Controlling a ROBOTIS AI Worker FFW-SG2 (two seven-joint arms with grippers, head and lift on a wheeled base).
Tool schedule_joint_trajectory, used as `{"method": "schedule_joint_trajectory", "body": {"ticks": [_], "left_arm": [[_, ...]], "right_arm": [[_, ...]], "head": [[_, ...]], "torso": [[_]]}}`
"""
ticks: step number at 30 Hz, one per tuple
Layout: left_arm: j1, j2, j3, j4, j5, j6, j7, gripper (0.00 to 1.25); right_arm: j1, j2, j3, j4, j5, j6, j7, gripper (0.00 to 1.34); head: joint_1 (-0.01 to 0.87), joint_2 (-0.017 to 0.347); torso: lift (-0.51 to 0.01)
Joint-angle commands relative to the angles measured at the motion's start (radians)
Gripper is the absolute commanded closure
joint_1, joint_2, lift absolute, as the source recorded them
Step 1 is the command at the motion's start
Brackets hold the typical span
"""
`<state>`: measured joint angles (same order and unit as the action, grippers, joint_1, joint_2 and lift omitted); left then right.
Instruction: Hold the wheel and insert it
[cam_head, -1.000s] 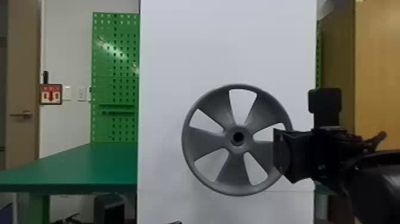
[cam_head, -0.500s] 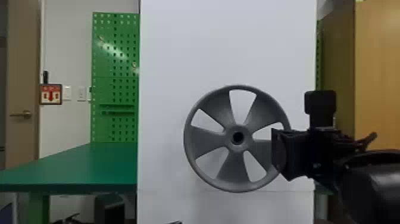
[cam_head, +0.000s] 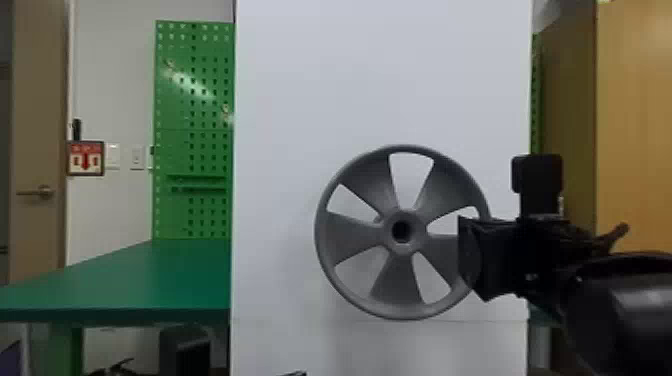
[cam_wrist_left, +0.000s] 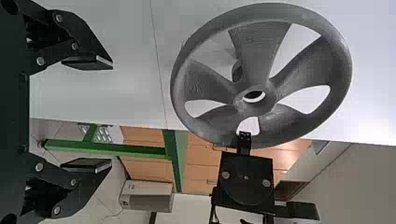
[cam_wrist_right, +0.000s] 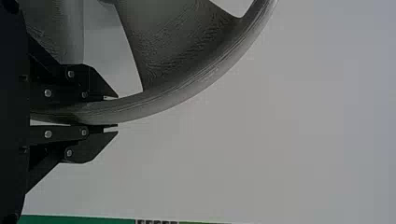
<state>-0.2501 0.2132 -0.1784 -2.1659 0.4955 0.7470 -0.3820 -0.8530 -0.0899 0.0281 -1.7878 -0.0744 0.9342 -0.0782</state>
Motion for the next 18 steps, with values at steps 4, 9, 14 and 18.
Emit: {"method": "schedule_joint_trajectory", "body": {"ticks": [4, 9, 14, 18], "left_arm": [[0.0, 0.0, -0.001, 0.001, 0.003, 0.0, 0.0, 0.5], [-0.002, 0.0, -0.003, 0.003, 0.003, 0.0, 0.0, 0.5], [0.0, 0.0, -0.001, 0.003, 0.002, 0.0, 0.0, 0.5], [0.0, 0.0, -0.001, 0.003, 0.002, 0.0, 0.0, 0.5]], "right_arm": [[-0.004, 0.001, -0.001, 0.024, 0.005, -0.021, 0.0, 1.06], [-0.004, -0.004, -0.004, 0.034, 0.002, -0.035, 0.0, 1.06], [-0.008, -0.008, -0.005, 0.05, -0.002, -0.041, 0.001, 1.06], [-0.009, -0.011, -0.005, 0.057, -0.005, -0.044, 0.001, 1.06]], "head": [[0.002, 0.012], [0.0, 0.012], [0.0, 0.012], [0.0, 0.012]], "torso": [[-0.492], [-0.492], [-0.492], [-0.492]]}}
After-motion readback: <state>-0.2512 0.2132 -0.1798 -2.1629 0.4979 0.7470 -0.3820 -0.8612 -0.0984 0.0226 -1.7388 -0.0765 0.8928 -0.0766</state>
